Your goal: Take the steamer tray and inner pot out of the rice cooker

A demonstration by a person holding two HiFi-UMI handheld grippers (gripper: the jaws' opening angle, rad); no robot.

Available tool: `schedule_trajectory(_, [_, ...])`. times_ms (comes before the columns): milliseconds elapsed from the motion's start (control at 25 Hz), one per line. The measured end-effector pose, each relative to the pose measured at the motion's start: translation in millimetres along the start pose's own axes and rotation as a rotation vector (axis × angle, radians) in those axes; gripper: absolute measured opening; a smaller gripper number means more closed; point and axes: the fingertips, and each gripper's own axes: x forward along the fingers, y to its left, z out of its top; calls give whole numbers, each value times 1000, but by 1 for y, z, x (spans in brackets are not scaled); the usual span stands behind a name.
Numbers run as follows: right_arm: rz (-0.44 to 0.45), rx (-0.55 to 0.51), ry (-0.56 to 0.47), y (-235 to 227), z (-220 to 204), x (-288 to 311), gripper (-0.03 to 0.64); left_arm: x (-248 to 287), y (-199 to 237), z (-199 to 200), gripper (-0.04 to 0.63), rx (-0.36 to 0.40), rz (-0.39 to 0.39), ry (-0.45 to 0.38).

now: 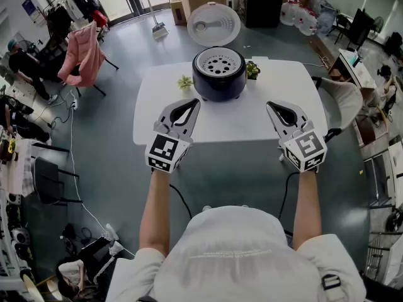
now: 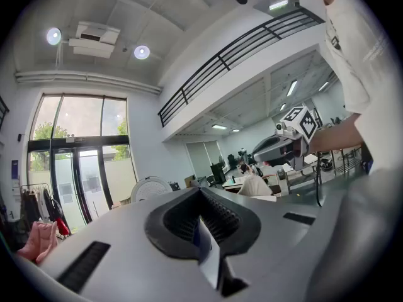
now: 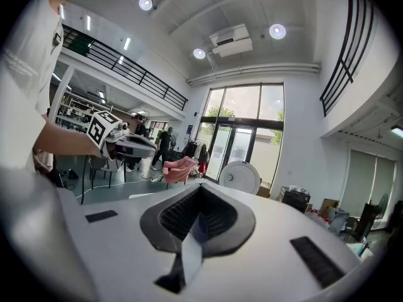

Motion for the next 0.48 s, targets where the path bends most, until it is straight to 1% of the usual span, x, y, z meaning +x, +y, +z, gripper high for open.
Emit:
schedule_trajectory(320, [43, 129, -62, -1, 7, -1, 26, -1, -2, -1, 12, -3, -2, 6])
schedule_trajectory(400, [42, 126, -63, -2, 7, -2, 26, -2, -3, -3, 14, -5, -4, 10])
schedule_trajectory(480, [47, 102, -54, 0, 8, -1, 26, -2, -1, -3, 12, -8, 2, 10])
